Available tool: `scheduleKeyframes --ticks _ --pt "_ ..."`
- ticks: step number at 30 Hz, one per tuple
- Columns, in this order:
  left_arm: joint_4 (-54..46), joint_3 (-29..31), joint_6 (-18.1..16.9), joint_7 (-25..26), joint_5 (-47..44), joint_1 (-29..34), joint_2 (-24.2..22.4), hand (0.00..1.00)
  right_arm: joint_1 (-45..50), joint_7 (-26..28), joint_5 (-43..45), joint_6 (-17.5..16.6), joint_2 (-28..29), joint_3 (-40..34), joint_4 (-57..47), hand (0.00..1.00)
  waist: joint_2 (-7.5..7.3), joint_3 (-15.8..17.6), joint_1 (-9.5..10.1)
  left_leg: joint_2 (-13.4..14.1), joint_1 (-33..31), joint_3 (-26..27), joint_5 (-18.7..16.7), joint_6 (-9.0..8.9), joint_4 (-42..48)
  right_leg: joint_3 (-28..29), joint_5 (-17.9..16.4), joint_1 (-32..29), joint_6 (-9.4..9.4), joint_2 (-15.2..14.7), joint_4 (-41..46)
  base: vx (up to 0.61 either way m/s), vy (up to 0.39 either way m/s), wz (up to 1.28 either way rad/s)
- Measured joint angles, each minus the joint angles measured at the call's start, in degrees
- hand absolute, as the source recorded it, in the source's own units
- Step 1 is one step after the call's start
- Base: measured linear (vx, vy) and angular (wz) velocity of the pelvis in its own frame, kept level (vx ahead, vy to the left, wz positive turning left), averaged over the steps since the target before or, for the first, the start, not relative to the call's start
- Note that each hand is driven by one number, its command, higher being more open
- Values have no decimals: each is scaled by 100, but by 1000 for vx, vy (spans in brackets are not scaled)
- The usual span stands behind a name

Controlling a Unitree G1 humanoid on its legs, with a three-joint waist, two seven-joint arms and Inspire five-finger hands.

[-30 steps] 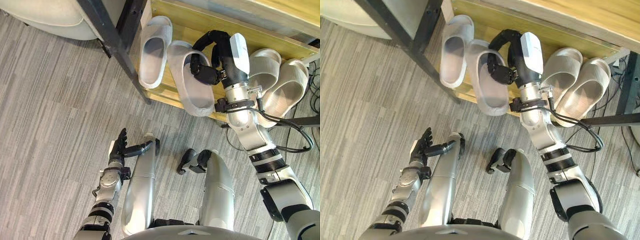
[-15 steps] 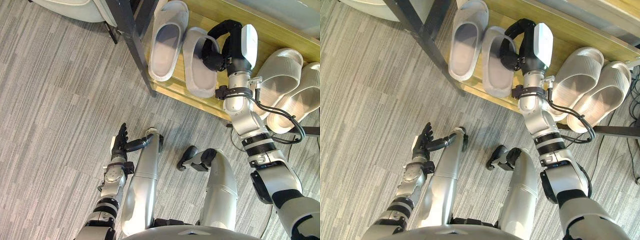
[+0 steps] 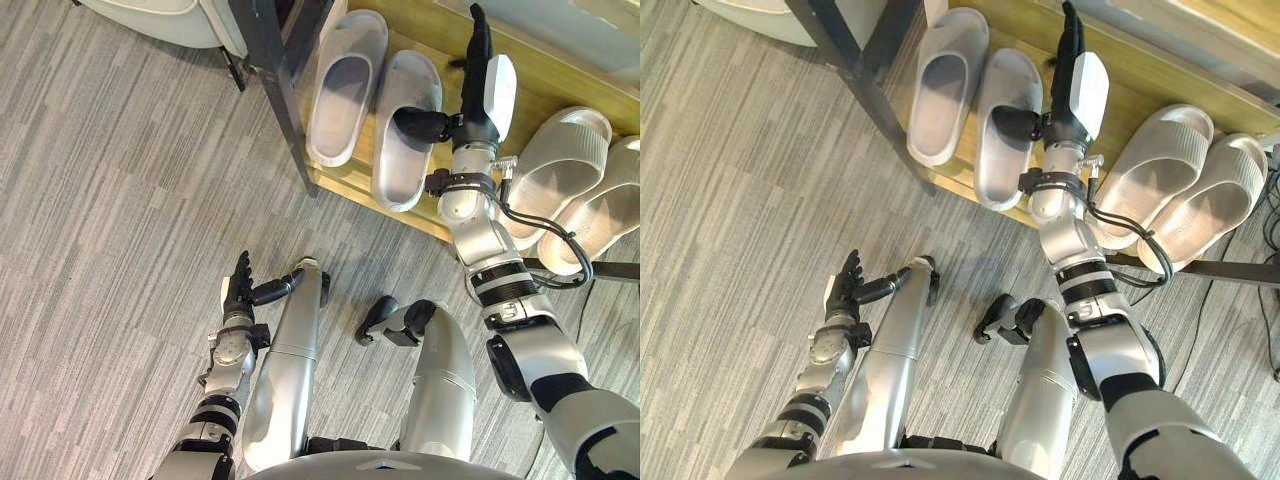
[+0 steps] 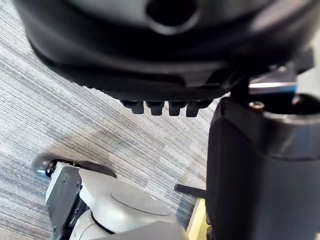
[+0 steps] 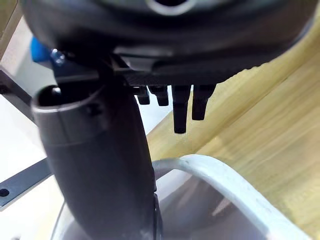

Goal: Organize the slippers on the shoe rack

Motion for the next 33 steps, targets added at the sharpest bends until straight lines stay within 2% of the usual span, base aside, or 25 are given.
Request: scheduleKeyframes --ticks 10,19,23,30,33 --pt "15 3 127 -8 6 4 34 100 957 220 9 -24 110 -10 -724 100 -9 -5 -20 31 148 57 -1 2 -44 40 0 117 1 17 -46 -11 30 -2" --pt "102 39 241 -9 15 32 97 100 2230 247 53 -105 767 -370 -1784 100 -37 -20 -83 127 433 103 2 -5 -292 40 26 350 15 134 -307 4 11 -2" --pt "102 48 262 0 202 69 161 100 2764 255 355 -299 1109 -447 -2032 100 -112 -23 -140 137 698 126 2 -6 -456 22 34 607 37 155 -467 0 0 0" --pt "106 126 357 -2 243 72 162 100 3062 340 662 -470 1385 -443 -2162 100 -125 -19 -182 174 766 156 2 -5 -550 29 65 662 81 199 -585 14 43 -2" --pt "105 172 374 -8 245 72 162 100 3186 548 1128 -554 1582 -420 -2267 100 -147 -8 -188 198 812 187 2 -5 -580 54 66 679 82 215 -610 12 29 -4"
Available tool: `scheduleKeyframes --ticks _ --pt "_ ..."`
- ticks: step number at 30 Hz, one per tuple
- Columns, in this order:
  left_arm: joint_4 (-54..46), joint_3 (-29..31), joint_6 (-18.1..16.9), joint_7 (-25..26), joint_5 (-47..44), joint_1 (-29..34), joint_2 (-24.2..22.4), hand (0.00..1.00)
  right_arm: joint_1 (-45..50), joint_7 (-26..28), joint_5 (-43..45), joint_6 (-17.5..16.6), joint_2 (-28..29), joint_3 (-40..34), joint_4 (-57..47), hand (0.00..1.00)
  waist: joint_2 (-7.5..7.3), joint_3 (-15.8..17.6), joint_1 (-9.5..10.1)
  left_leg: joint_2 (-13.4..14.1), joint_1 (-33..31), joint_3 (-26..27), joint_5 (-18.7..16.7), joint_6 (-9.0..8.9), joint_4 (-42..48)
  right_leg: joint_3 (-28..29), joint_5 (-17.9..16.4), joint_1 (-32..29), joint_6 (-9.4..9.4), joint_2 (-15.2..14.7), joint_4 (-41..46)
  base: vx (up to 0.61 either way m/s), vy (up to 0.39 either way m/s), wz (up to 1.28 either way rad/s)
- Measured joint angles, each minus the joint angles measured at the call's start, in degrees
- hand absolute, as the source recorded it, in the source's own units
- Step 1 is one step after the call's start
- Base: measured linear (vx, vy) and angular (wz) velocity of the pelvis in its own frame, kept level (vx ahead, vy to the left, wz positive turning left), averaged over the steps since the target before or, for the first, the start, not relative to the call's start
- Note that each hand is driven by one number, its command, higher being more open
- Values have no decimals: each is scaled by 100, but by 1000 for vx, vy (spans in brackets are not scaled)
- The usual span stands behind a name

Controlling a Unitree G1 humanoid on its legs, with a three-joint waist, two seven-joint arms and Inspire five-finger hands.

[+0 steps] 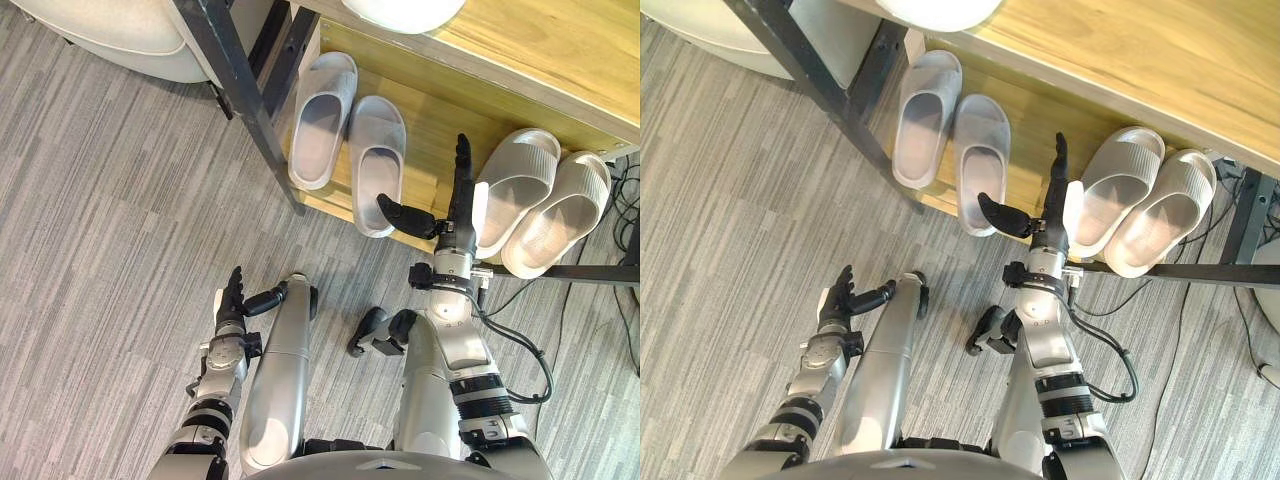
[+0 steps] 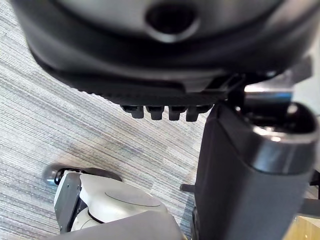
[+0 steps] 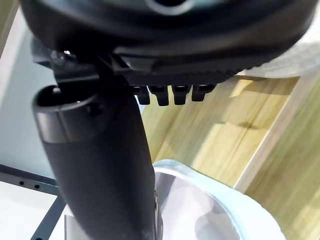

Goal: Organize the slippers on the shoe rack

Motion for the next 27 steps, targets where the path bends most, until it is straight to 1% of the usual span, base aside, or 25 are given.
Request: scheduleKeyframes --ticks 1,3,4,5,6,10,13,15,17,23,27 --pt "0 10 1 0 0 0 0 100 36 40 125 -45 43 9 -5 100 -4 2 -1 4 10 5 0 0 -7 5 0 3 0 3 -3 0 22 -3" --pt "1 52 10 -6 1 2 0 100 229 372 1005 -204 203 102 -18 100 -13 7 -6 19 32 17 -1 -1 -12 17 0 16 1 17 -9 -4 37 -3" --pt "1 54 11 -7 1 2 0 100 257 420 1113 -217 213 116 -18 100 -14 7 -7 20 33 17 -1 -1 -12 18 0 18 1 17 -9 -11 44 -2" --pt "1 57 12 -9 1 3 0 100 356 680 1671 -264 242 170 -12 100 -14 7 -9 23 36 18 -1 -1 -12 18 0 20 2 19 -9 -10 31 -1" --pt "2 79 13 -15 1 8 0 100 416 835 1971 -397 250 256 12 100 -17 9 -14 26 46 18 -1 -1 -12 18 1 30 3 22 -9 -15 47 -1" --pt "-2 101 49 -18 8 10 10 100 367 1301 2829 -498 264 316 227 100 -49 18 -36 30 179 18 -4 -6 -46 9 2 171 8 29 -50 -16 34 0" --pt "-6 105 51 -26 8 10 15 100 342 1514 3259 -658 262 451 357 100 -56 20 -36 37 194 19 -4 -7 -87 2 14 184 30 43 -98 -1 24 -1" --pt "-5 106 51 -28 8 10 15 100 313 1632 3472 -678 261 501 380 100 -56 20 -36 37 195 18 -3 -7 -113 -9 32 191 19 48 -136 15 41 0" --pt "-4 106 49 -34 8 10 16 100 184 1671 3522 -777 248 562 530 100 -57 20 -39 36 198 15 -2 -7 -131 -25 41 206 17 50 -169 32 48 2" --pt "6 106 42 -39 8 -1 11 100 -240 1743 3758 -794 234 854 928 100 -57 23 -46 19 267 -46 2 -15 -161 -105 40 335 21 49 -218 8 36 5" --pt "5 105 5 -53 8 -6 1 100 -343 1712 3939 -800 192 865 1059 100 -60 27 -46 -4 318 -54 3 -16 -179 -120 28 392 43 30 -227 -15 39 3"
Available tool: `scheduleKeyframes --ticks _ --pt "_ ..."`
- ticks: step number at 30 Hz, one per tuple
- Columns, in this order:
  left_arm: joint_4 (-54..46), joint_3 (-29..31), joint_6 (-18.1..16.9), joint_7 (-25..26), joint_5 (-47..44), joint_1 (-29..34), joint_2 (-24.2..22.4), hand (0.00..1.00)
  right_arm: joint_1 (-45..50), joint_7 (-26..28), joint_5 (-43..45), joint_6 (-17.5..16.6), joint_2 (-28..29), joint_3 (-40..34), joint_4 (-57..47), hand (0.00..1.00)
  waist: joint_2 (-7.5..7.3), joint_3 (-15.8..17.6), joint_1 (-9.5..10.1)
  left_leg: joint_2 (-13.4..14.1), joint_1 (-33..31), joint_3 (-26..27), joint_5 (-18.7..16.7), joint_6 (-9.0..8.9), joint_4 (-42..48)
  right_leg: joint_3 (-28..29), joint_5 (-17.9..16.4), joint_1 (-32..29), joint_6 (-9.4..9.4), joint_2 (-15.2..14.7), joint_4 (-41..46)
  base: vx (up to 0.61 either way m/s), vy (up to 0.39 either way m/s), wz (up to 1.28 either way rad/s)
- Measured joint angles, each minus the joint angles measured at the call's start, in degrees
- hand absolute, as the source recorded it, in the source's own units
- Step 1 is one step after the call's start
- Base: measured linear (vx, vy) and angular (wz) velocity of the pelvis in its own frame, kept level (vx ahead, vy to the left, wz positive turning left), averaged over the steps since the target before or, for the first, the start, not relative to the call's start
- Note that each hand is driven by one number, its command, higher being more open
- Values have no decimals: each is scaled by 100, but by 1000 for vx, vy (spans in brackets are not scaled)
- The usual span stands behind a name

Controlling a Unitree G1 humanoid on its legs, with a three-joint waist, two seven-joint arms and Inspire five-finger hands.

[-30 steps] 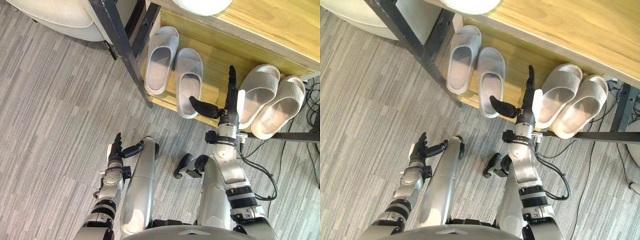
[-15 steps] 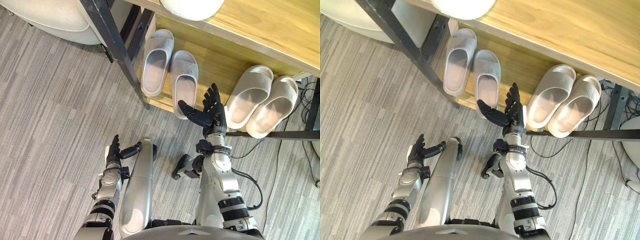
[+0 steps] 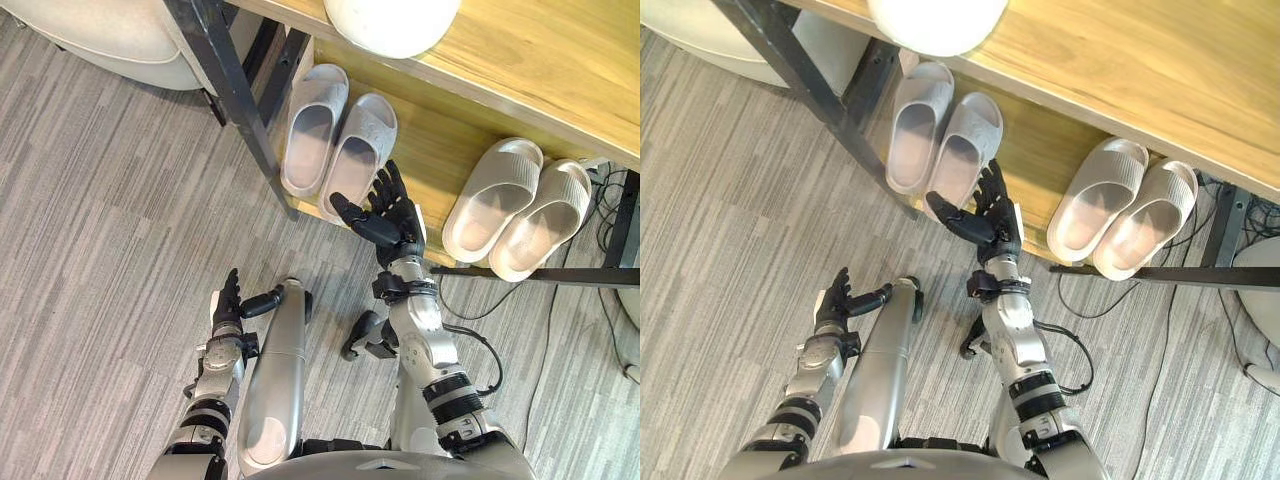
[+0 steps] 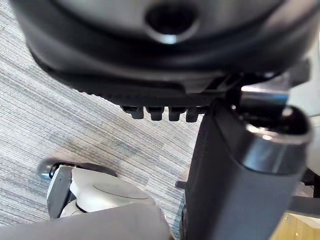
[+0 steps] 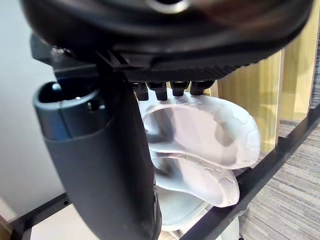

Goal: Organize the slippers on the shoe rack

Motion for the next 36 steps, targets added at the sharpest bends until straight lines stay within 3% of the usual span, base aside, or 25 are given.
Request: scheduleKeyframes --ticks 15,23,29,32,36 --pt "-15 34 -57 -48 -3 -30 -135 100 -568 -325 -2 15 -216 -374 264 100 76 39 58 -167 -74 -130 85 -7 -19 -160 -28 26 -44 -154 75 -4 31 7" --pt "-3 216 -46 -99 -5 -73 -322 100 -571 -328 -154 92 -279 -651 271 100 211 64 72 -169 -55 -99 70 45 20 -147 -30 55 -49 -187 128 -7 36 1" --pt "5 103 5 -316 -1 40 -326 100 -197 -324 -825 248 -449 -599 42 100 291 39 67 -159 347 -3 40 89 -110 -108 -23 425 -39 -196 -13 1 20 -1" --pt "177 -27 64 -354 -1 119 -170 100 321 -278 -1344 295 -623 -351 -347 100 305 -10 15 59 697 246 115 58 -413 -144 46 767 28 -146 -327 33 -10 0" --pt "529 -364 78 -382 133 200 48 100 755 -110 -1885 413 -818 -129 -418 100 267 -154 -92 116 1330 358 307 103 -1157 -132 385 1284 132 53 -1151 71 24 -13"
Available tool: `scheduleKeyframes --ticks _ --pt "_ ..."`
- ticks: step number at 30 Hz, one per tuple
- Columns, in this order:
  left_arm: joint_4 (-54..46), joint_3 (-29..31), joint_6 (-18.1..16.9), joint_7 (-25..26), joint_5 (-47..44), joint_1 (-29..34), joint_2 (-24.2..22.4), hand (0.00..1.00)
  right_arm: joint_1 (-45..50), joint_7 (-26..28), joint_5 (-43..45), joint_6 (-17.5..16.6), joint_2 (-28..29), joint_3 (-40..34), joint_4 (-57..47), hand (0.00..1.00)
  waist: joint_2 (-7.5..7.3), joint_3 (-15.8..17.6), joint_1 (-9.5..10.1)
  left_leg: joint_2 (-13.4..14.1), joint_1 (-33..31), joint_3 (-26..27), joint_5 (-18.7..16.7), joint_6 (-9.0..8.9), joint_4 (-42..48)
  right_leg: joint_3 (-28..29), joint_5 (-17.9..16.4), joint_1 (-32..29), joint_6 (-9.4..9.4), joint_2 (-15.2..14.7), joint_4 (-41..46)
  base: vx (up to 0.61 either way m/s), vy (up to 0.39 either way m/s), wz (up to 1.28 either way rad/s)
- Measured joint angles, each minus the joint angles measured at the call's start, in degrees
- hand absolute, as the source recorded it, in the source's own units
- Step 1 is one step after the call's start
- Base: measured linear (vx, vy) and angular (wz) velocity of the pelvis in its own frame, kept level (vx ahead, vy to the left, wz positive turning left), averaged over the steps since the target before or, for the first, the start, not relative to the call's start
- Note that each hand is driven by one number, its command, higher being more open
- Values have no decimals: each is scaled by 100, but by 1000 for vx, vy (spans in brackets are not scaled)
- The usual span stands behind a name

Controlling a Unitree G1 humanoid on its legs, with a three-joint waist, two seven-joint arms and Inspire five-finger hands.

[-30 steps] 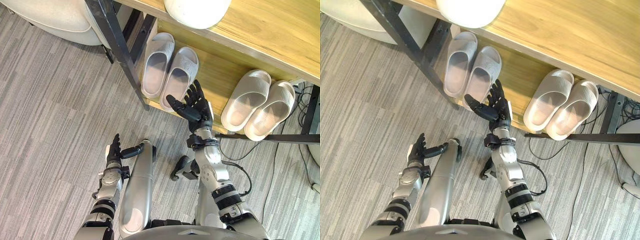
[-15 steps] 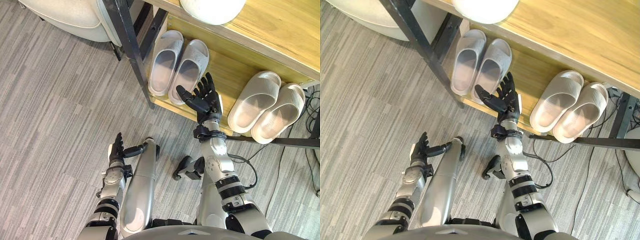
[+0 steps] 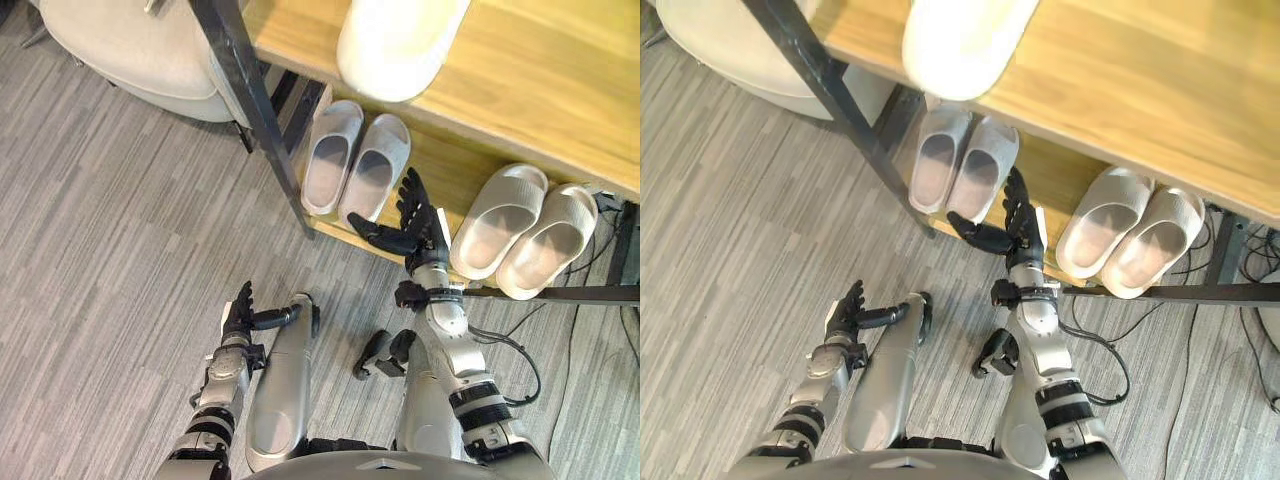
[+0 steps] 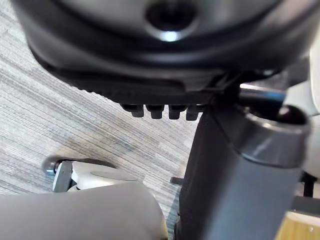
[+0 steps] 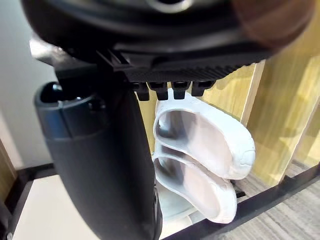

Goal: Organize the slippers on the shoe rack

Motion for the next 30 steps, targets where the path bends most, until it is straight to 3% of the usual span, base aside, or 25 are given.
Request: scheduleKeyframes --ticks 7,11,14,21,30 --pt "381 -450 37 -25 151 168 230 100 532 322 -758 35 -395 270 74 100 -189 -280 -149 72 1159 409 353 97 -1297 206 637 872 167 290 -1385 81 68 -25" --pt "624 -779 47 -111 304 315 226 100 913 453 -1084 52 -466 268 283 100 -248 -639 -309 -7 1811 517 671 131 -2168 201 1032 1444 276 417 -2289 103 61 -8" --pt "717 -881 59 -139 435 429 103 100 1151 528 -1340 68 -467 271 465 100 -212 -849 -346 -40 2162 589 856 142 -2673 214 1248 1721 325 482 -2774 75 30 -10" --pt "820 -1029 127 -237 750 724 -70 100 1483 617 -2088 188 -467 362 1363 100 31 -1306 -416 -19 3043 894 1315 98 -3885 438 1836 2358 365 778 -3952 41 -3 -21" --pt "570 -1404 125 -399 867 946 -86 100 1753 598 -2174 405 -264 -90 2656 100 139 -1472 -521 -17 3612 1009 1550 85 -4441 526 2244 2943 357 967 -4743 -14 -4 -8"
